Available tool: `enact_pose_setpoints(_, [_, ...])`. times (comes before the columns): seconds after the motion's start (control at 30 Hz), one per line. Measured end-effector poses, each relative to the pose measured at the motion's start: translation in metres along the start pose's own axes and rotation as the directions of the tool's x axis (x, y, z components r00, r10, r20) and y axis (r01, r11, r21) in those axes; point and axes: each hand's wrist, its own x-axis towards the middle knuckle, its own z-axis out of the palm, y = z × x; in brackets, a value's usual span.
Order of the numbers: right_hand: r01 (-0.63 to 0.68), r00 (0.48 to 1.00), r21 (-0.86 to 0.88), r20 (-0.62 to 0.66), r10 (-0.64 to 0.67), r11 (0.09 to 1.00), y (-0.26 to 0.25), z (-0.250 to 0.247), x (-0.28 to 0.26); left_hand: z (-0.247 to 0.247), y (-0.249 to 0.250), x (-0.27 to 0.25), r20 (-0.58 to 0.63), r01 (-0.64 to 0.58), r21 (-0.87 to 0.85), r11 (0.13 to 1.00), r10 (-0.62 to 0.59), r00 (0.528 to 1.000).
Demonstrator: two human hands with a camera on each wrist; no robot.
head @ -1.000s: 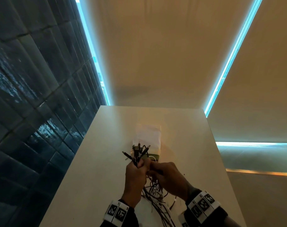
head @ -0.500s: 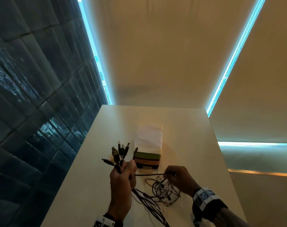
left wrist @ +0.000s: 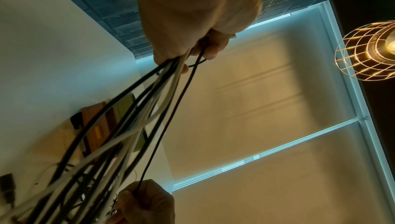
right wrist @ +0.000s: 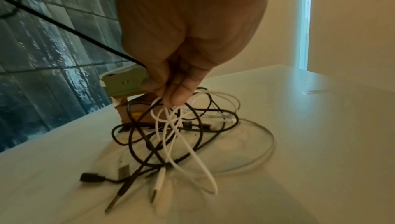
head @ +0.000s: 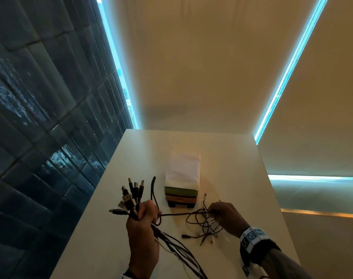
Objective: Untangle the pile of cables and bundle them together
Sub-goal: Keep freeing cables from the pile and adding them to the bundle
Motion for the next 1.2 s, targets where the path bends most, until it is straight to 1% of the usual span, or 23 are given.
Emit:
enact_pose_setpoints(0.07, [-0.035, 0.999, 0.041, -0.028, 0.036, 0.999, 0.003, -0.001, 0.0, 0.001, 0.002, -0.002, 0.032, 0.005, -0.05, 0.999, -0.004, 0.999])
enact_pose_setpoints(0.13, [-0.068, 0.995, 0.147, -0.059, 0.078, 0.987, -0.001, -0.005, 0.002, 0.001, 0.005, -0.004, 0.074, 0.039, -0.091, 0.995, -0.032, 0.997])
enact_pose_setpoints(0.2, [-0.091, 0.991, 0.253, -0.077, 0.114, 0.963, -0.014, -0.012, 0.006, 0.001, 0.007, -0.005, 0.124, 0.045, -0.047, 0.998, -0.039, 0.992])
enact_pose_setpoints(0.27, [-0.098, 0.985, 0.329, -0.101, 0.138, 0.939, -0.031, -0.019, 0.011, 0.006, 0.007, -0.005, 0.145, 0.021, 0.073, 0.997, -0.031, 0.989])
enact_pose_setpoints(0.33, [-0.075, 0.969, 0.367, -0.191, 0.154, 0.927, -0.047, -0.023, 0.016, 0.013, 0.002, -0.003, 0.128, 0.035, 0.152, 0.988, -0.055, 0.99])
enact_pose_setpoints(0.4, [-0.034, 0.942, 0.385, -0.295, 0.158, 0.922, -0.064, -0.027, 0.018, 0.023, -0.003, -0.002, 0.132, 0.068, 0.165, 0.984, -0.09, 0.987])
enact_pose_setpoints(0.43, [-0.014, 0.932, 0.392, -0.329, 0.154, 0.92, -0.073, -0.028, 0.017, 0.027, -0.006, -0.002, 0.143, 0.079, 0.163, 0.983, -0.103, 0.984])
enact_pose_setpoints(0.5, [0.034, 0.93, 0.435, -0.344, 0.131, 0.9, -0.093, -0.029, 0.011, 0.034, -0.012, -0.001, 0.165, 0.096, 0.165, 0.982, -0.124, 0.979])
enact_pose_setpoints(0.57, [0.099, 0.948, 0.488, -0.311, 0.067, 0.867, -0.113, -0.028, 0.002, 0.039, -0.018, -0.001, 0.153, 0.109, 0.178, 0.978, -0.136, 0.979])
enact_pose_setpoints(0.6, [0.136, 0.957, 0.483, -0.29, 0.012, 0.865, -0.121, -0.027, -0.003, 0.041, -0.02, -0.001, 0.141, 0.112, 0.187, 0.976, -0.14, 0.98])
enact_pose_setpoints(0.67, [0.217, 0.964, 0.414, -0.236, -0.126, 0.884, -0.13, -0.023, -0.009, 0.043, -0.02, -0.001, 0.121, 0.11, 0.196, 0.974, -0.135, 0.983])
enact_pose_setpoints(0.77, [0.33, 0.944, 0.336, -0.142, -0.299, 0.882, -0.132, -0.019, -0.013, 0.042, -0.023, -0.004, 0.141, 0.138, 0.133, 0.981, -0.156, 0.978])
enact_pose_setpoints(0.83, [0.364, 0.931, 0.303, -0.109, -0.348, 0.88, -0.131, -0.018, -0.013, 0.04, -0.024, -0.004, 0.143, 0.168, 0.079, 0.983, -0.178, 0.974])
enact_pose_setpoints(0.93, [0.356, 0.934, 0.246, -0.069, -0.35, 0.902, -0.125, -0.016, -0.009, 0.037, -0.022, -0.003, 0.16, 0.212, -0.032, 0.977, -0.205, 0.966])
enact_pose_setpoints(1.03, [0.317, 0.946, 0.197, 0.01, -0.325, 0.928, -0.11, -0.009, -0.007, 0.036, -0.017, -0.003, 0.2, 0.224, -0.161, 0.961, -0.19, 0.961])
enact_pose_setpoints(1.1, [0.273, 0.958, 0.174, 0.035, -0.283, 0.946, -0.093, -0.004, -0.008, 0.033, -0.012, 0.0, 0.203, 0.205, -0.184, 0.961, -0.167, 0.965])
enact_pose_setpoints(1.2, [0.178, 0.981, 0.11, 0.062, -0.186, 0.978, -0.058, 0.0, -0.01, 0.023, -0.004, 0.006, 0.205, 0.189, -0.199, 0.962, -0.148, 0.967])
